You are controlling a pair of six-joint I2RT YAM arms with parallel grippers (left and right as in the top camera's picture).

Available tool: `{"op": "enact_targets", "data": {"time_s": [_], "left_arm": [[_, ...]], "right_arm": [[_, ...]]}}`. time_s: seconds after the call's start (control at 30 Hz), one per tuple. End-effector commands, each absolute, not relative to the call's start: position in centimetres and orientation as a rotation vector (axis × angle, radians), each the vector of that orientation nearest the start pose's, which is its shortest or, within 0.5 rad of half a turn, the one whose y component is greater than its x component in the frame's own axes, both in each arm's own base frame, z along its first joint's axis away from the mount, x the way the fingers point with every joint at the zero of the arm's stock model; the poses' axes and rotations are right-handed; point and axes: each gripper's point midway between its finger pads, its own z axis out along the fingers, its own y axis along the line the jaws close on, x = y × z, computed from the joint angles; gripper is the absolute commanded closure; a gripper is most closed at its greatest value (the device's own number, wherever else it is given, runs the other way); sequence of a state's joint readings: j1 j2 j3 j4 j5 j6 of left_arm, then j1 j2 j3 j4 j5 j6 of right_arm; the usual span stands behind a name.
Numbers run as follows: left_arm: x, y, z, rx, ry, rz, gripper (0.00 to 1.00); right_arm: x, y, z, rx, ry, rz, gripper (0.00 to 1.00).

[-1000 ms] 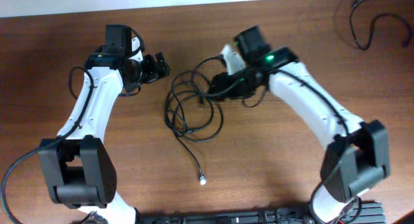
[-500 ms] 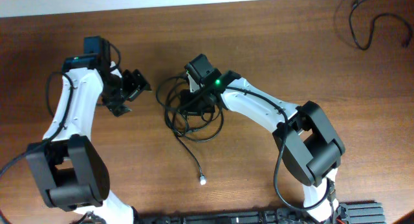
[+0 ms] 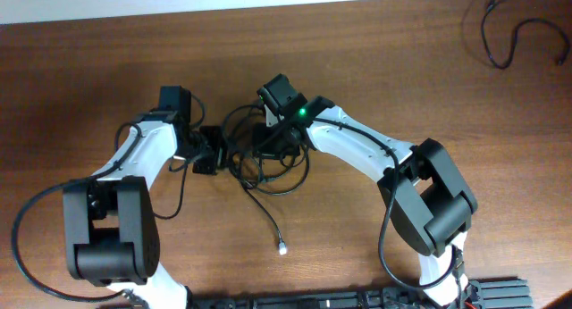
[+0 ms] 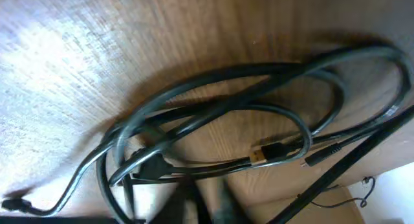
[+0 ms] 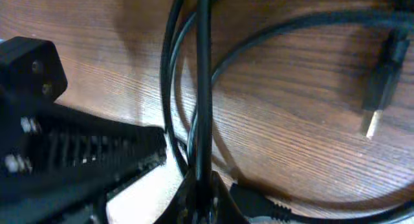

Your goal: Untangle cables

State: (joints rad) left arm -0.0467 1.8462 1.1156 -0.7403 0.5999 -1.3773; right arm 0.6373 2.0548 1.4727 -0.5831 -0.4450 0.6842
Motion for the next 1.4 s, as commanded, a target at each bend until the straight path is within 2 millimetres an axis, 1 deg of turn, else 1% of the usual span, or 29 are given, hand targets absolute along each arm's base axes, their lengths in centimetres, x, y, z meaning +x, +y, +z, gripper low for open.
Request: {"op": "enact_targets", "data": {"time_s": [0.0, 0.03, 0.07, 0.1, 0.13, 0.17, 0.23, 0.3, 0.33, 0.37, 0.43, 0.47, 0.5, 0.53, 0.57, 0.6, 0.67, 0.73, 0.83, 0.87, 0.9, 1.0, 1.03, 1.13, 1.23, 1.27, 1.3, 1.33, 1.37], "left_arm": [[33.1, -9.8, 2.6, -1.841, 2.721, -0.85, 1.0], [34.4, -7.5, 3.1, -1.537, 2.775, -0.901, 1.0], [35.5, -5.7, 4.2, -1.331, 2.77, -0.962, 1.0], [36.5, -4.1, 5.8, -1.166, 2.725, -1.043, 1.0], [37.3, -2.5, 7.7, -1.055, 2.655, -1.109, 1.0], [37.8, -0.4, 9.6, -0.963, 2.573, -1.124, 1.0], [38.1, 2.5, 12.1, -0.842, 2.48, -1.06, 1.0], [38.1, 4.3, 13.8, -0.759, 2.423, -0.999, 1.0], [38.1, 4.5, 14.4, -0.739, 2.406, -0.989, 1.0], [38.1, 3.8, 15.2, -0.675, 2.389, -1.032, 1.0], [38.1, -1.7, 20.6, -0.095, 2.165, -1.318, 1.0], [37.7, -3.1, 21.9, 0.048, 2.087, -1.372, 1.0], [37.3, -4.5, 22.7, 0.151, 2.036, -1.416, 1.0], [37.0, -5.8, 23.0, 0.221, 2.018, -1.433, 1.0], [36.8, -6.9, 23.0, 0.263, 2.016, -1.444, 1.0], [36.8, -7.8, 23.1, 0.3, 2.012, -1.452, 1.0], [36.7, -8.6, 23.2, 0.333, 2.007, -1.457, 1.0], [36.7, -8.7, 23.2, 0.333, 2.008, -1.459, 1.0], [36.7, -8.7, 23.2, 0.332, 2.009, -1.459, 1.0], [36.7, -8.7, 23.2, 0.332, 2.009, -1.459, 1.0], [36.7, -8.7, 23.2, 0.331, 2.01, -1.46, 1.0], [36.7, -8.7, 23.2, 0.328, 2.011, -1.462, 1.0], [36.7, -8.7, 23.2, 0.291, 2.027, -1.486, 1.0], [36.6, -8.7, 23.2, 0.26, 2.039, -1.512, 1.0], [36.5, -8.8, 23.4, 0.235, 2.044, -1.541, 1.0], [36.3, -8.9, 23.6, 0.242, 2.031, -1.56, 1.0], [36.4, -8.8, 23.6, 0.24, 2.034, -1.554, 1.0], [36.8, -8.0, 23.1, 0.21, 2.056, -1.509, 1.0], [37.2, -7.0, 22.5, 0.157, 2.084, -1.464, 1.0]], "right_arm": [[34.1, 31.1, 4.8, -0.059, 2.996, 0.836, 0.96], [35.3, 26.7, 6.2, -0.019, 2.998, 0.744, 0.96], [36.3, 23.3, 7.4, 0.034, 2.979, 0.645, 0.96], [37.4, 19.0, 9.3, 0.133, 2.939, 0.522, 0.96], [38.0, 15.7, 11.0, 0.225, 2.899, 0.455, 0.96], [38.4, 11.7, 13.7, 0.315, 2.831, 0.411, 0.96], [38.2, 5.7, 17.9, 0.494, 2.707, 0.374, 0.96], [37.3, 1.1, 20.9, 0.612, 2.601, 0.349, 0.96], [36.6, -0.5, 22.1, 0.647, 2.564, 0.345, 0.96], [36.1, -0.6, 22.7, 0.611, 2.558, 0.369, 0.96], [35.1, 1.5, 23.0, 0.474, 2.604, 0.453, 0.92], [34.9, 2.2, 22.8, 0.457, 2.623, 0.473, 0.9], [34.7, 3.9, 22.8, 0.411, 2.641, 0.537, 0.81], [34.6, 6.7, 23.1, 0.323, 2.649, 0.656, 0.74], [34.7, 9.6, 23.2, 0.223, 2.651, 0.741, 0.67], [34.9, 12.0, 22.9, 0.158, 2.66, 0.782, 0.65], [35.4, 16.4, 21.3, 0.183, 2.707, 0.857, 0.65], [35.3, 22.1, 18.1, 0.267, 2.802, 0.939, 0.65], [34.9, 29.3, 14.8, 0.183, 2.842, 1.036, 0.65], [34.8, 31.2, 14.3, 0.176, 2.832, 1.065, 0.59], [35.0, 32.3, 14.1, 0.204, 2.816, 1.075, 0.54], [36.5, 33.8, 14.1, 0.349, 2.737, 1.063, 0.51], [37.0, 34.7, 14.3, 0.322, 2.701, 1.087, 0.51], [38.0, 34.1, 12.5, 0.518, 2.701, 1.021, 0.53], [38.2, 35.1, 11.4, 0.532, 2.702, 1.038, 0.66], [37.7, 35.3, 10.9, 0.515, 2.726, 1.028, 0.96], [37.9, 34.9, 10.8, 0.406, 2.726, 0.997, 0.96], [38.2, 32.3, 11.5, 0.237, 2.737, 0.922, 0.96], [38.5, 28.5, 11.9, 0.286, 2.76, 0.805, 0.96]]}}
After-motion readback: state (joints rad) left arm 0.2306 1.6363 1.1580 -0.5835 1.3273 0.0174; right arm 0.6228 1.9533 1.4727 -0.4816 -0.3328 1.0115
